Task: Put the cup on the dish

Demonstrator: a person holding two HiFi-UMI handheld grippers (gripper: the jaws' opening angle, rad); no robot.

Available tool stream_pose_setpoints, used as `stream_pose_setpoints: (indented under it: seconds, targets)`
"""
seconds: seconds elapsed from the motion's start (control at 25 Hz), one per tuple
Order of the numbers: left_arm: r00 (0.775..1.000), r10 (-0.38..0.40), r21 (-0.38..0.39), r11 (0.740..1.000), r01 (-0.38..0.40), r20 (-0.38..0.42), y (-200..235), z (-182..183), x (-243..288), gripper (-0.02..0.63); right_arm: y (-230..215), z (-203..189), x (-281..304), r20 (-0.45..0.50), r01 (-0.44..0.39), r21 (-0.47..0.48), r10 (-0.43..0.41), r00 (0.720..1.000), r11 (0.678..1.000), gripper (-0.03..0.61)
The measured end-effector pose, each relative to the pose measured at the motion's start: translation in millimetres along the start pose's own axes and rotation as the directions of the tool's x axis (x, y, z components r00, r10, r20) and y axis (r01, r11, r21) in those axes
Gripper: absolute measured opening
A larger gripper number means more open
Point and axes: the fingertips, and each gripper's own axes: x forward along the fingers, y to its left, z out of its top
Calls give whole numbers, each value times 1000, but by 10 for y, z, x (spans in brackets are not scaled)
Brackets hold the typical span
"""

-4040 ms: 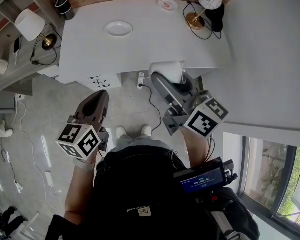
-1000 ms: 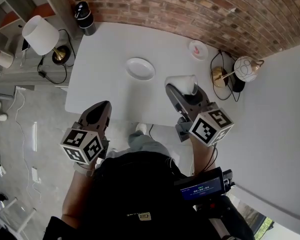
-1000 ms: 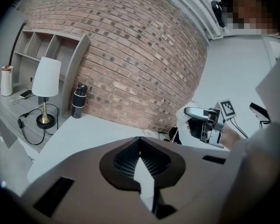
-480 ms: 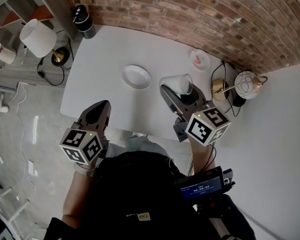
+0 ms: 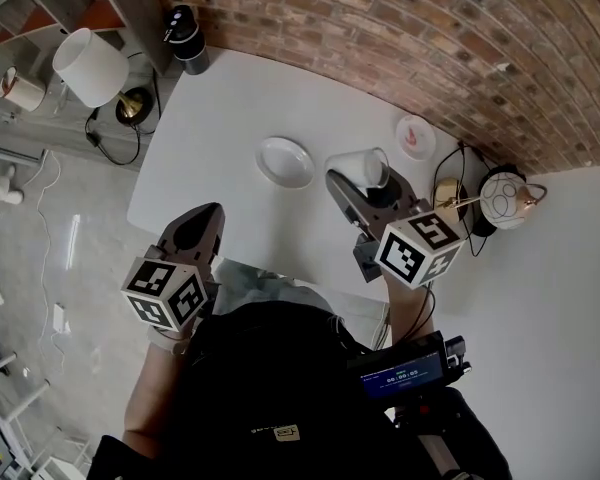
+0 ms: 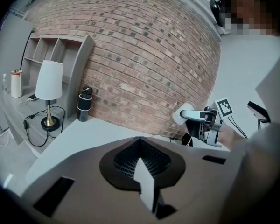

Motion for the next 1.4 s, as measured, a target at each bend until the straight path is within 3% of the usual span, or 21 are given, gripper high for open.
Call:
stream_pose_setpoints:
  seconds: [0.48, 1.4]
  targets:
    - [1000, 15, -17, 1000, -15, -6, 429, 127, 23, 5, -19, -100, 463, -93, -13, -31, 10, 996, 999, 262]
    - [985, 171, -120, 977, -174, -35, 1030, -14, -156, 5, -330, -571, 1327, -231, -26, -105, 1, 973, 994, 262]
